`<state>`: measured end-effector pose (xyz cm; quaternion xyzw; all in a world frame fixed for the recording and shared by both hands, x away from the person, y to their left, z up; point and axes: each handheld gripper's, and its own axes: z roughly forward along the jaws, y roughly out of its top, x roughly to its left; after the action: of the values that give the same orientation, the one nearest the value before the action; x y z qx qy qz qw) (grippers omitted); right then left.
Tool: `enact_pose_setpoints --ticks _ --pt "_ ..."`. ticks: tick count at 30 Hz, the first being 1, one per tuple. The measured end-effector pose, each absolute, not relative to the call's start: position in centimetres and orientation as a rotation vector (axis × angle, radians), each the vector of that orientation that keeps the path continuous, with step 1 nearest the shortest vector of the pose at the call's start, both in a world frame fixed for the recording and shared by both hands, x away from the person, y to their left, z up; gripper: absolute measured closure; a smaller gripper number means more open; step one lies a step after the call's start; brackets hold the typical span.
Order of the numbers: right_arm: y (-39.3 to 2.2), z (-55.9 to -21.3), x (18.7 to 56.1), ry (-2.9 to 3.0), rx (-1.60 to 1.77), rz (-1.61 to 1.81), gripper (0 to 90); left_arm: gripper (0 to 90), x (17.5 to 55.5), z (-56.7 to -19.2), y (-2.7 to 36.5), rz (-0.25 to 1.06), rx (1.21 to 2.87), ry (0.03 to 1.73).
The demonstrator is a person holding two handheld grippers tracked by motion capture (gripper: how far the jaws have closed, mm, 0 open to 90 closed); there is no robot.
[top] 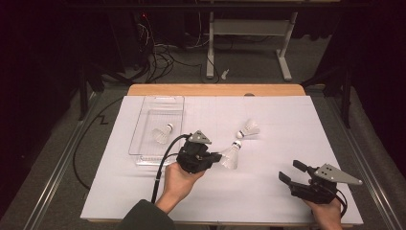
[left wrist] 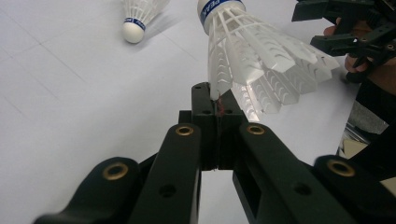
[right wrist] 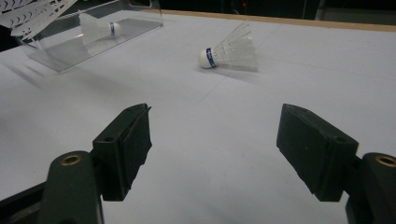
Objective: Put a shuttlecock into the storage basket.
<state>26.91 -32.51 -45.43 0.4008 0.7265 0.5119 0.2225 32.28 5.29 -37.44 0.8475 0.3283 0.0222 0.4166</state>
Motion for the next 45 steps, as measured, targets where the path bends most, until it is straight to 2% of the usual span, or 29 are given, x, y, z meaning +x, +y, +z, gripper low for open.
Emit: enact_pose_setpoints --ticks 9,45 --pt "-32.5 -45.4 26.9 2.006 1.107 1.413 26.5 89.9 32.6 -37.0 6.5 0.036 2.081 0.840" --pt "-32.5 -45.5 26.9 2.009 1.105 1.415 26.5 89.9 32.7 -35.9 11.0 0.131 2.034 0.921"
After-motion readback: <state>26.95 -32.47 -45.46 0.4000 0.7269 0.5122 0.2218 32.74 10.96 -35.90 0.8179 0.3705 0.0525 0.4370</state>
